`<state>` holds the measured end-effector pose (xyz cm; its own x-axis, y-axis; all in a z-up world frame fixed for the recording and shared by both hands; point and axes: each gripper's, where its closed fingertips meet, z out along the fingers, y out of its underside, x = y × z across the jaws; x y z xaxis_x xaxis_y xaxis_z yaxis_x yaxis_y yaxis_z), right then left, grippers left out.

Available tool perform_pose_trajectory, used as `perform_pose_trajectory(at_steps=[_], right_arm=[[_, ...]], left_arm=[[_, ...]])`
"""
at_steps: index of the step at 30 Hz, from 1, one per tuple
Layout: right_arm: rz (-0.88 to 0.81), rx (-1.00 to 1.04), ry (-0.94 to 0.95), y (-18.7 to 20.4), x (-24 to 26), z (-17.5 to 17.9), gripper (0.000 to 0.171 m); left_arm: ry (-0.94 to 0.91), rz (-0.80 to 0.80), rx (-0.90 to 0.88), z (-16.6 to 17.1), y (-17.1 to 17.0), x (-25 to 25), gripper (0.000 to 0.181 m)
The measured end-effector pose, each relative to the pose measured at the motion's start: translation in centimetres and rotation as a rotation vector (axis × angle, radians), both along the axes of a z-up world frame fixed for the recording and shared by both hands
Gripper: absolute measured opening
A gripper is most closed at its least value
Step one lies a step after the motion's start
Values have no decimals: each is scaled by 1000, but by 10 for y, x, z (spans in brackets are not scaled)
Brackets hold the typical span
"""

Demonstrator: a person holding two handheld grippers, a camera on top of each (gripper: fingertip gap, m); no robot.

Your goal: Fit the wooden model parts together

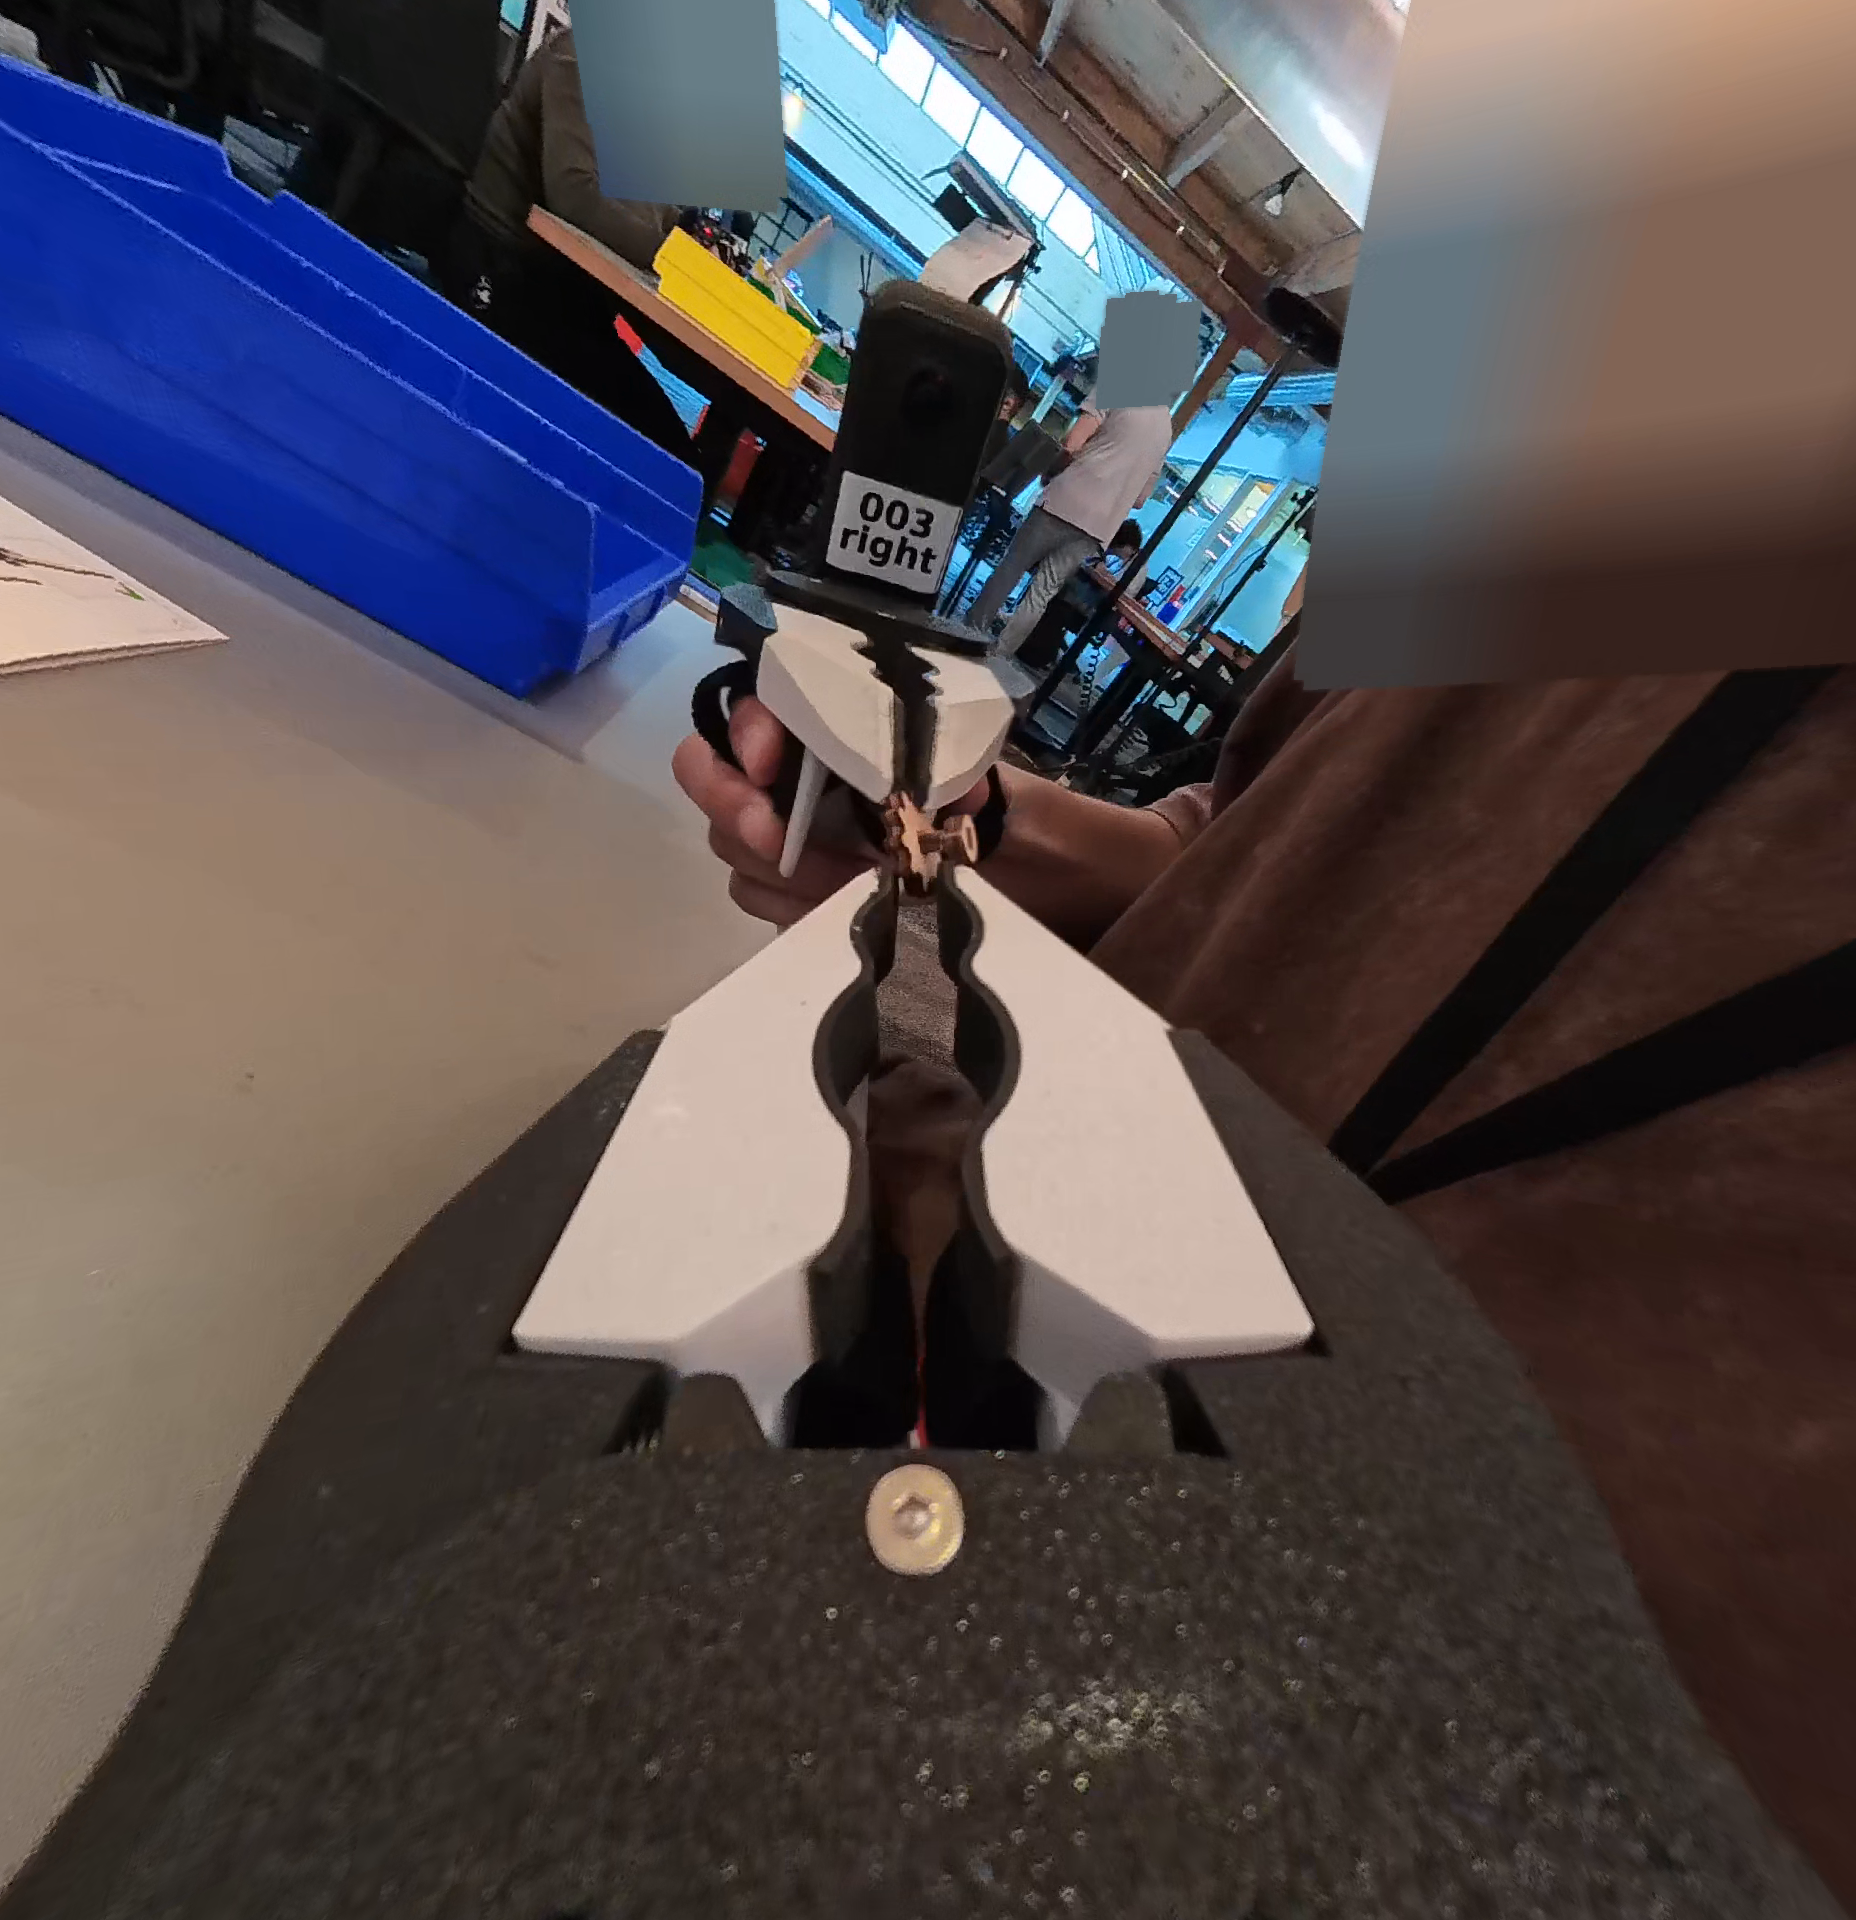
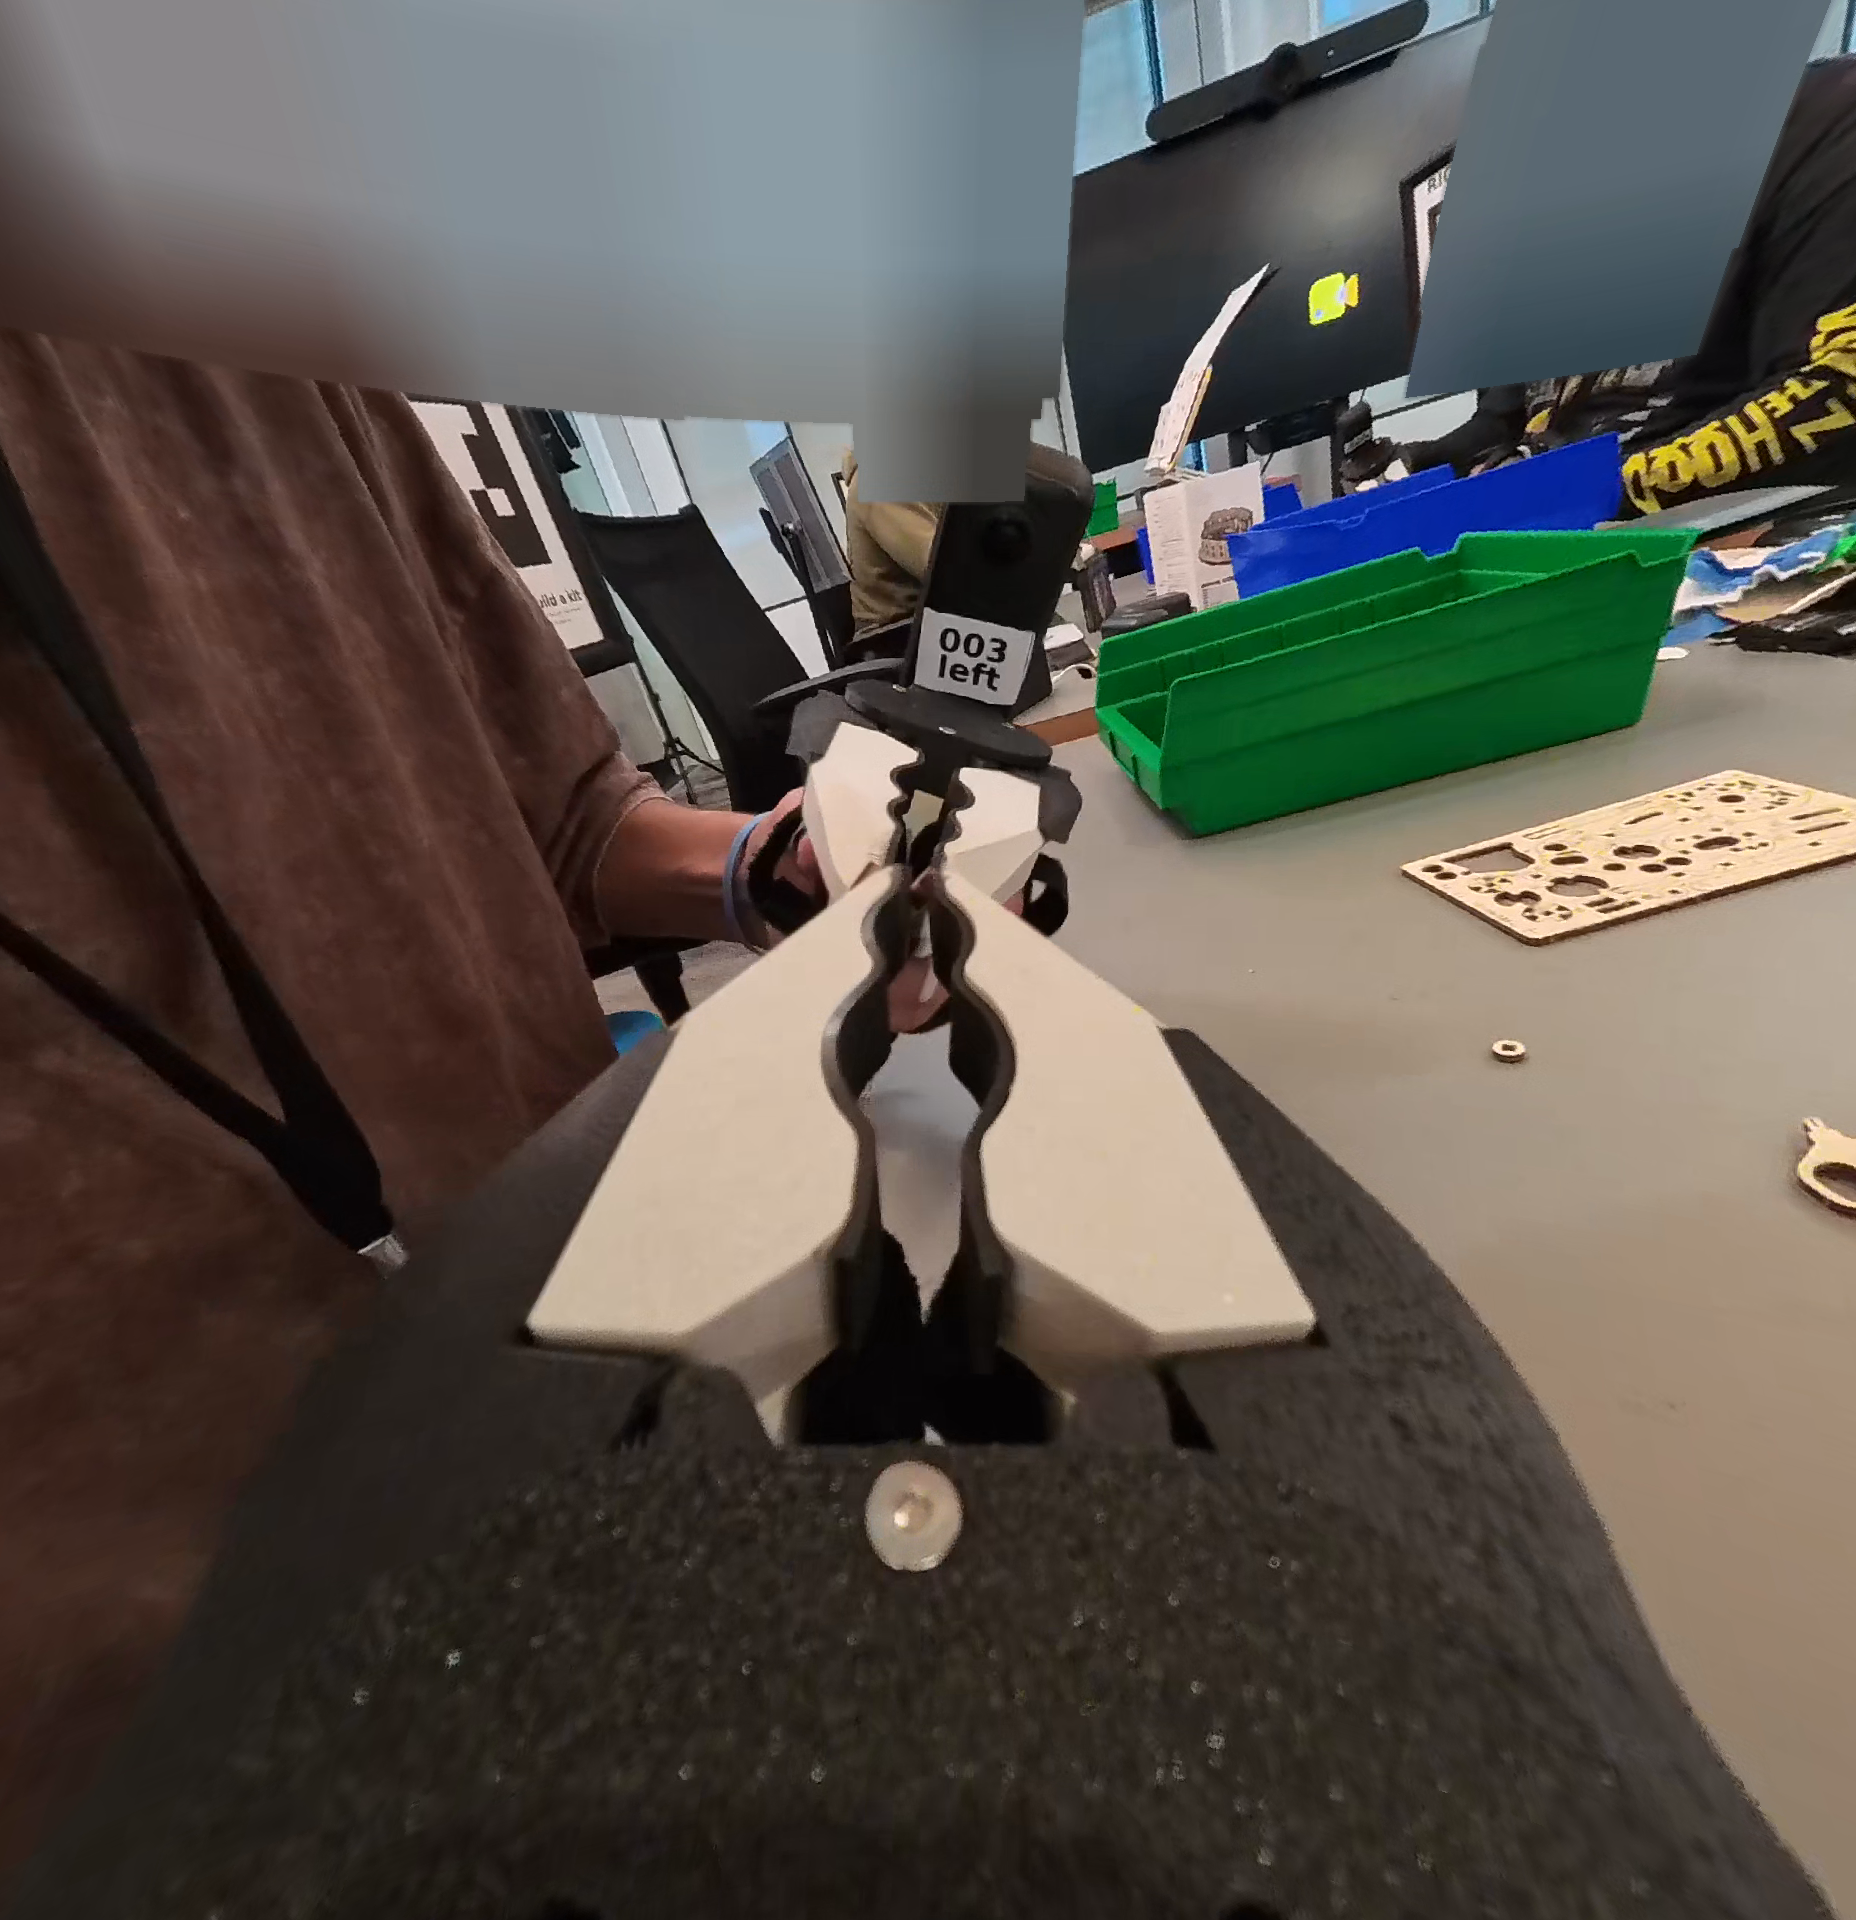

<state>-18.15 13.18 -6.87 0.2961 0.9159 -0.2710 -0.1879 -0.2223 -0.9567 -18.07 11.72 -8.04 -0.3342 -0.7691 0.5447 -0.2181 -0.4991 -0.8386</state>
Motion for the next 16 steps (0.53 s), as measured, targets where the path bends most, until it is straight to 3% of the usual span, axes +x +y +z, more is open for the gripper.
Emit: perform_pose_trajectory(at_steps=[6, 9, 10, 16], right_arm=[[6, -28, -40, -1, -1, -6, 3], [59, -79, -106, -6, -5, -18, 29], [80, -77, -142, -10, -7, -23, 31], [11, 101, -454, -10, -13, -56, 22]], left_arm=[[55, 62, 205, -9, 2, 1, 1], [137, 93, 452, -23, 5, -1, 1], [171, 88, 523, -29, 4, -2, 2], [306, 77, 774, -53, 4, -4, 2]])
